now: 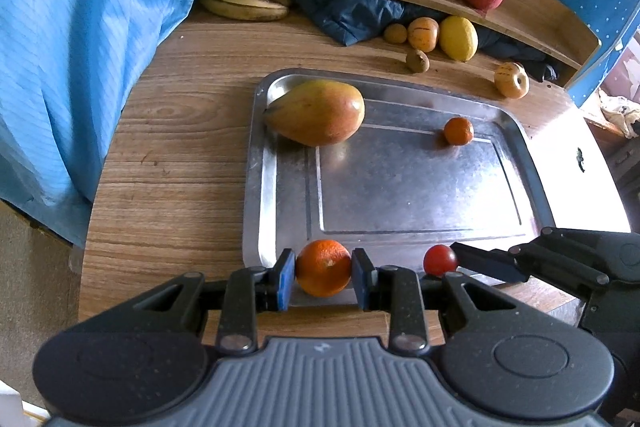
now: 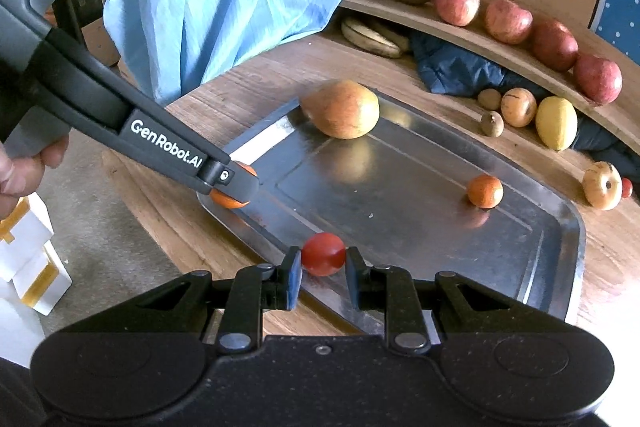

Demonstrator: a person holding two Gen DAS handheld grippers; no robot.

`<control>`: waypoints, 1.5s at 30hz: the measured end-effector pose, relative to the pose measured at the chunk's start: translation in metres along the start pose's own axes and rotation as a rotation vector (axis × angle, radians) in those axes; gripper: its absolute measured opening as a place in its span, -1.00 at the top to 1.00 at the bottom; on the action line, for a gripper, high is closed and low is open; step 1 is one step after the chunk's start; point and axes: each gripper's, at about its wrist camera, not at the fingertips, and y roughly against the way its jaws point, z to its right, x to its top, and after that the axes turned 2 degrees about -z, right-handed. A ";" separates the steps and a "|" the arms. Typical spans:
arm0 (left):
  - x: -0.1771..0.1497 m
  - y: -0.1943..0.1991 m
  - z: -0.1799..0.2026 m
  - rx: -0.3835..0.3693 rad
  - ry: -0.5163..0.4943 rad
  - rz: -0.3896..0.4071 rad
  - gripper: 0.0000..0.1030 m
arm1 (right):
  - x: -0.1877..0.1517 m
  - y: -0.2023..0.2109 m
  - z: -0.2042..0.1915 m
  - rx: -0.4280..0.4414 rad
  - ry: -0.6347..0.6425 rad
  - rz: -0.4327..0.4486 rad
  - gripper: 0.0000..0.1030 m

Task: Organize fruits

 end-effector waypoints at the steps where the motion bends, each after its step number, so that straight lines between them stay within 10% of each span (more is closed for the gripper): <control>1: 0.000 0.000 0.000 0.000 -0.002 -0.002 0.36 | 0.000 -0.001 0.000 0.001 -0.001 -0.001 0.52; 17: 0.001 -0.001 0.001 0.022 -0.012 -0.010 0.16 | -0.003 -0.003 0.005 0.005 -0.017 -0.007 0.39; 32: -0.017 0.027 0.013 0.029 -0.055 0.033 -0.92 | -0.025 0.046 0.030 -0.056 -0.111 0.036 -0.66; 45: -0.050 0.029 0.039 0.082 -0.203 -0.046 -0.99 | -0.066 0.077 0.051 -0.123 -0.253 -0.064 -0.93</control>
